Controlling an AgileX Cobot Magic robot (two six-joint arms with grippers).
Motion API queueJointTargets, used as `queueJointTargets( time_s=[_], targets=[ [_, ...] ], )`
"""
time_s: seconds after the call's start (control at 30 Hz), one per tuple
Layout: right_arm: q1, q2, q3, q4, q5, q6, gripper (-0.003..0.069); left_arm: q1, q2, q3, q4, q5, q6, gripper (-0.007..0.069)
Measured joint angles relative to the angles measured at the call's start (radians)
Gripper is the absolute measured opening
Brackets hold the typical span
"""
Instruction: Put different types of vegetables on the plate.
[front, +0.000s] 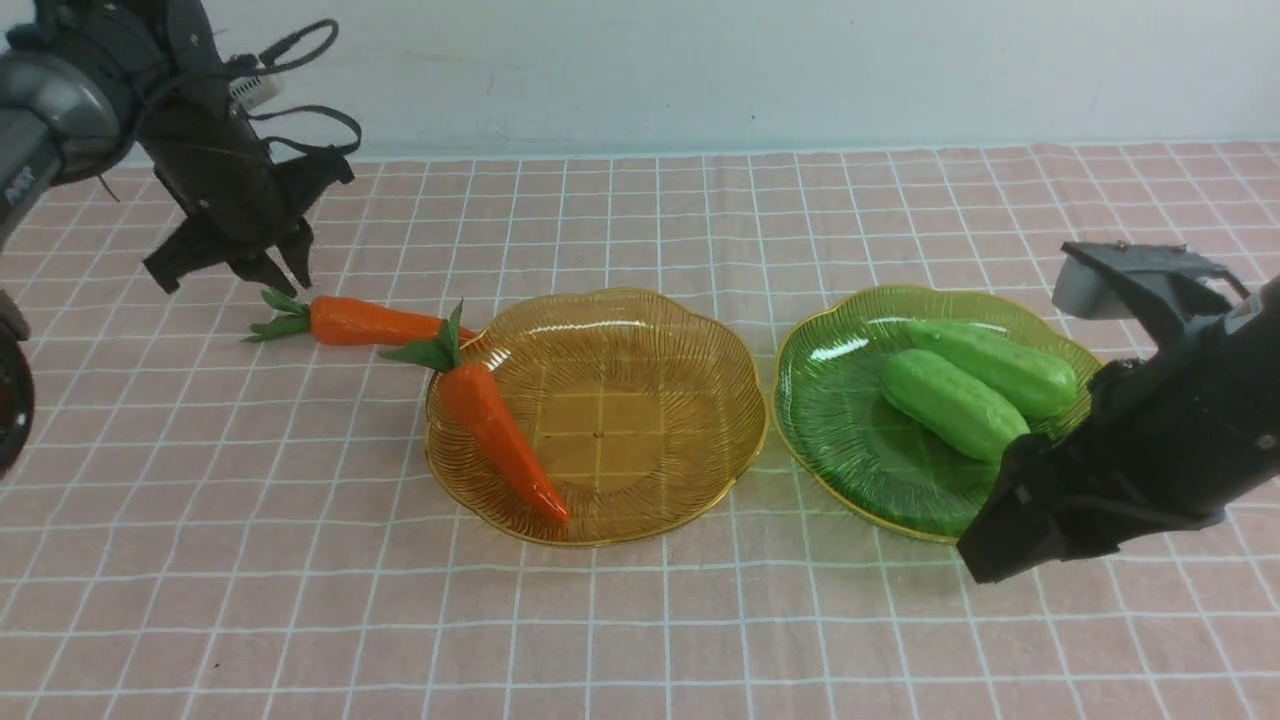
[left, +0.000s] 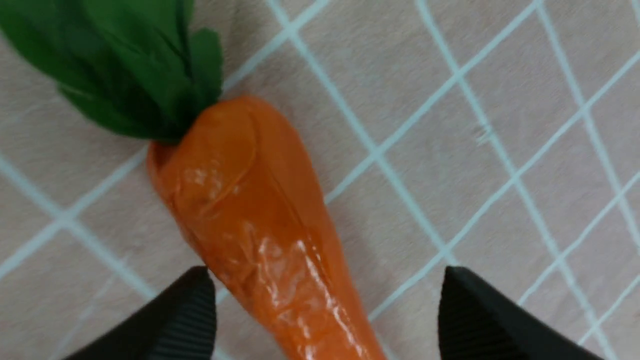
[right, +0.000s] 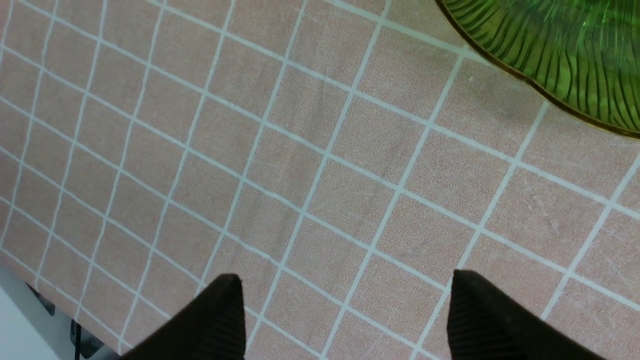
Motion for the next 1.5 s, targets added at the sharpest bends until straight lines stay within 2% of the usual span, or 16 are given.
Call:
queueJointTargets(
  time_s=[0.17, 0.6, 0.77, 0.87, 0.97, 1.03, 1.17, 1.37, 1.5],
  targets=[
    [0.000, 0.000, 0.000, 0.000, -0.001, 0.000, 0.0494, 0.000, 0.021, 0.000, -0.009, -0.071, -0.023, 0.0566],
    [0.000, 0.000, 0.000, -0.004, -0.001, 0.000, 0.0494, 0.000, 0.052, -0.007, -0.010, -0.086, -0.026, 0.0550],
    [0.000, 0.000, 0.000, -0.004, -0.001, 0.000, 0.0494, 0.006, 0.052, -0.008, -0.010, -0.063, -0.026, 0.0450],
    [0.000, 0.000, 0.000, -0.004, -0.001, 0.000, 0.0494, 0.015, 0.053, -0.008, -0.014, -0.031, -0.025, 0.0301],
    [0.000, 0.000, 0.000, -0.004, -0.002, 0.000, 0.0494, 0.020, 0.053, -0.013, -0.022, -0.009, -0.012, 0.0239],
    [0.000, 0.000, 0.000, -0.004, -0.002, 0.000, 0.0494, 0.023, 0.053, -0.023, -0.025, 0.014, 0.029, 0.0211],
    [0.000, 0.000, 0.000, -0.004, -0.002, 0.000, 0.0494, 0.039, 0.041, -0.068, -0.011, 0.102, 0.170, 0.0206],
    [0.000, 0.000, 0.000, -0.004, -0.002, 0.000, 0.0494, 0.060, -0.044, -0.215, -0.004, 0.260, 0.474, 0.0206],
    [0.000, 0.000, 0.000, -0.001, -0.002, 0.000, 0.0494, 0.061, -0.123, -0.292, -0.032, 0.305, 0.651, 0.0206]
  ],
)
